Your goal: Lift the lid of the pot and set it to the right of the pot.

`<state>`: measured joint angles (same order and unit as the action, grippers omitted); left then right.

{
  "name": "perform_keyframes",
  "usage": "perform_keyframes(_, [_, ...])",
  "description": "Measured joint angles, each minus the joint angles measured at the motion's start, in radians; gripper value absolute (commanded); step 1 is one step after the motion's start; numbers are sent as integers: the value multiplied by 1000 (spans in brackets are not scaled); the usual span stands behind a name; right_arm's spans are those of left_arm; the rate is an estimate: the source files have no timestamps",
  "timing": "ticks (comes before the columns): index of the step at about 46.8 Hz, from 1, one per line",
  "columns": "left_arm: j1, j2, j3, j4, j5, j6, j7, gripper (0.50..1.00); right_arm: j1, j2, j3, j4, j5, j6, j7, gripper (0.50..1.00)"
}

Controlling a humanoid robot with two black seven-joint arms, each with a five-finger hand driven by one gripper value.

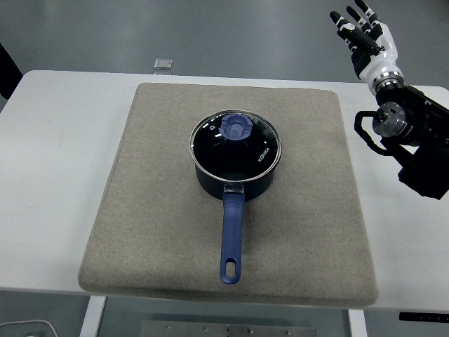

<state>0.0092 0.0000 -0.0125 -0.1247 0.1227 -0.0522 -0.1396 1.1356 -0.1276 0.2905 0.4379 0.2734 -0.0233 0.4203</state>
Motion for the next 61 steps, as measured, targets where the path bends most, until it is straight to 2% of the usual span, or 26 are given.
perform_keyframes(22, [0, 0, 0, 0, 0, 0, 0, 1000, 1, -8, -4, -1, -2, 8, 0, 905])
perform_keyframes(28, [0, 0, 0, 0, 0, 0, 0, 1000, 3, -39, -11, -1, -19, 9, 0, 905])
perform_keyframes(39, [0, 0, 0, 0, 0, 0, 0, 1000, 15, -110, -11, -5, -179, 21, -2, 903])
perform_keyframes(44, [0, 0, 0, 0, 0, 0, 0, 1000, 44, -150, -14, -6, -238, 73, -5, 903])
perform_keyframes(50, [0, 0, 0, 0, 0, 0, 0, 1000, 102, -210, -17, -4, -390, 145, -3, 905])
perform_keyframes(56, [0, 0, 0, 0, 0, 0, 0, 1000, 180, -259, -18, 3, -552, 262, 0, 905])
perform_keyframes(61, [0, 0, 0, 0, 0, 0, 0, 1000, 264, -295, -19, 7, -670, 406, 20, 903])
